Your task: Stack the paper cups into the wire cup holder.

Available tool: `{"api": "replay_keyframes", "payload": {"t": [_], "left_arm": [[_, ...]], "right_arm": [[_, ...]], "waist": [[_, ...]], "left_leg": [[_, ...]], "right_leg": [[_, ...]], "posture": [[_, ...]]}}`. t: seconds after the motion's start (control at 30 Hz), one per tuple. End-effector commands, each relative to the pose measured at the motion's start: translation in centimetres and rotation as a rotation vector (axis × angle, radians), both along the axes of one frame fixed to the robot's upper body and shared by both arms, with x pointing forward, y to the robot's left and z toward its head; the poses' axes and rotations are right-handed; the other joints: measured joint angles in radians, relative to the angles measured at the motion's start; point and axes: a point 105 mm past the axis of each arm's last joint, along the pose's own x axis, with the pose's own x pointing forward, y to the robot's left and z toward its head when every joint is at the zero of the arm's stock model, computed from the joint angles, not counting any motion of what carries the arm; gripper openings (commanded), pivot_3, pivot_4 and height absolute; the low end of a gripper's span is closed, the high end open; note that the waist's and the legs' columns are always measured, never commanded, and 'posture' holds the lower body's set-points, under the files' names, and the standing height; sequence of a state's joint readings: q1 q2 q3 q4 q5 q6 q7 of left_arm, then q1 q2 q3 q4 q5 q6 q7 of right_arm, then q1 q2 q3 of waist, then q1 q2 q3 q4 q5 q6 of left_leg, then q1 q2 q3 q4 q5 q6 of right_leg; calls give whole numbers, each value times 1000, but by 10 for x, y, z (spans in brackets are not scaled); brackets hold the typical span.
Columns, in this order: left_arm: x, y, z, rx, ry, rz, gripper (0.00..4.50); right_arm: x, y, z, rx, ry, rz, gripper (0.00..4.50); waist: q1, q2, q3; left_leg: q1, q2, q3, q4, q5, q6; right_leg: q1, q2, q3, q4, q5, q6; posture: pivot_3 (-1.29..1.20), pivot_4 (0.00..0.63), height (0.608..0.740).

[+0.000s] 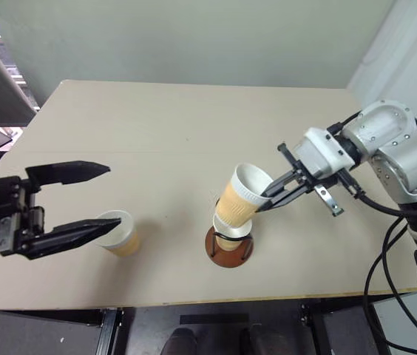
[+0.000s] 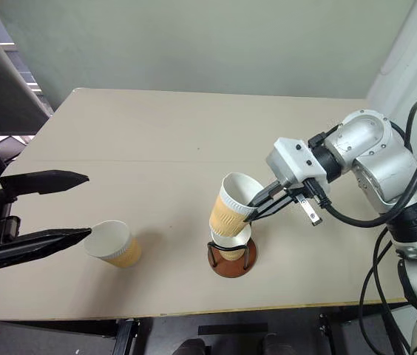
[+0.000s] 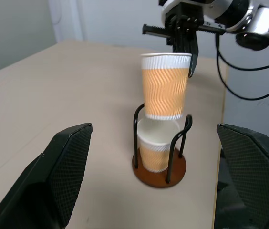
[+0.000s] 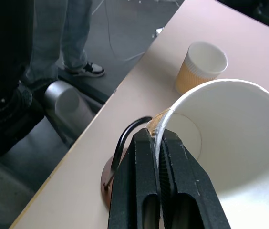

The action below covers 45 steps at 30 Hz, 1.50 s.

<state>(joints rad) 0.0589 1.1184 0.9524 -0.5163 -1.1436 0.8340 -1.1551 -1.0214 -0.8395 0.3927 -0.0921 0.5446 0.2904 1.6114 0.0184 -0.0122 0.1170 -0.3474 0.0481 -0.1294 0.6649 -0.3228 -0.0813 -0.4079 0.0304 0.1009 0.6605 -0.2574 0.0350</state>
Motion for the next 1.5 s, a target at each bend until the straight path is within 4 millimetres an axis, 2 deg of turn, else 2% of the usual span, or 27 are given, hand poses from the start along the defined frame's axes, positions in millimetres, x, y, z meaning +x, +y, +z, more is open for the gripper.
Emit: {"api": "replay_keyframes", "payload": {"t": [0.03,0.4,0.43,0.53,0.87,0.97,1.07,1.13,1.27,1.33,1.4,1.5], "left_arm": [[-5,3,4,25,-37,22,4500],[-5,3,0,39,-28,26,4500],[-4,3,-1,41,-27,26,4500],[-3,3,-1,46,-26,28,4500],[3,3,-4,66,-16,24,4500],[5,7,-15,127,25,53,4500],[8,18,-39,242,94,105,4500],[10,23,-50,286,125,125,4500],[19,31,-77,430,162,154,4500],[21,32,-86,467,187,145,4500],[22,34,-95,510,215,139,4500],[27,44,-107,592,250,144,4500]], "right_arm": [[-4,1,-1,-19,-35,23,45],[1,7,-10,-28,-50,8,45],[1,7,-10,-33,-53,6,210],[2,7,-11,-37,-65,2,944],[2,4,-11,-33,-74,-22,4475],[8,-3,1,30,-55,-89,4475],[11,-28,33,183,59,-172,4475],[11,-44,46,268,109,-216,4475],[0,-92,54,391,193,-357,4475],[-10,-109,53,411,187,-434,4475],[-17,-113,53,410,155,-469,4475],[-25,-108,61,442,126,-465,4475]], "waist": [[0,0,0],[-3,0,0],[-4,0,0],[-4,0,0],[-4,0,0],[-5,0,0],[-5,0,0],[1,-1,0],[13,-3,-2],[23,-3,-2],[22,-2,-1],[3,-1,-1]], "left_leg": [[0,0,0,0,0,0],[1,1,2,0,0,1],[1,1,2,0,0,0],[1,1,2,0,0,0],[1,1,2,0,0,0],[1,1,2,0,0,0],[0,1,2,0,-1,1],[0,0,2,0,0,1],[1,0,1,0,-1,0],[0,0,0,0,-1,0],[1,0,1,1,-1,0],[3,0,4,0,-1,0]], "right_leg": [[0,1,2,0,0,0],[-1,1,8,0,0,1],[-1,1,8,0,0,1],[-1,1,8,0,0,1],[-1,1,8,0,0,1],[-2,1,8,0,0,1],[-2,1,10,0,0,1],[-2,2,11,-1,-1,2],[-1,1,11,-1,-2,0],[-1,1,10,-2,-2,0],[-1,0,11,0,-2,0],[-2,1,11,2,-2,0]], "posture": [[0,150,740],[0,150,740],[0,150,740],[0,150,740],[0,150,740],[0,150,740],[0,150,740],[0,150,740],[0,150,740],[0,150,740],[0,150,740],[0,150,740]]}}
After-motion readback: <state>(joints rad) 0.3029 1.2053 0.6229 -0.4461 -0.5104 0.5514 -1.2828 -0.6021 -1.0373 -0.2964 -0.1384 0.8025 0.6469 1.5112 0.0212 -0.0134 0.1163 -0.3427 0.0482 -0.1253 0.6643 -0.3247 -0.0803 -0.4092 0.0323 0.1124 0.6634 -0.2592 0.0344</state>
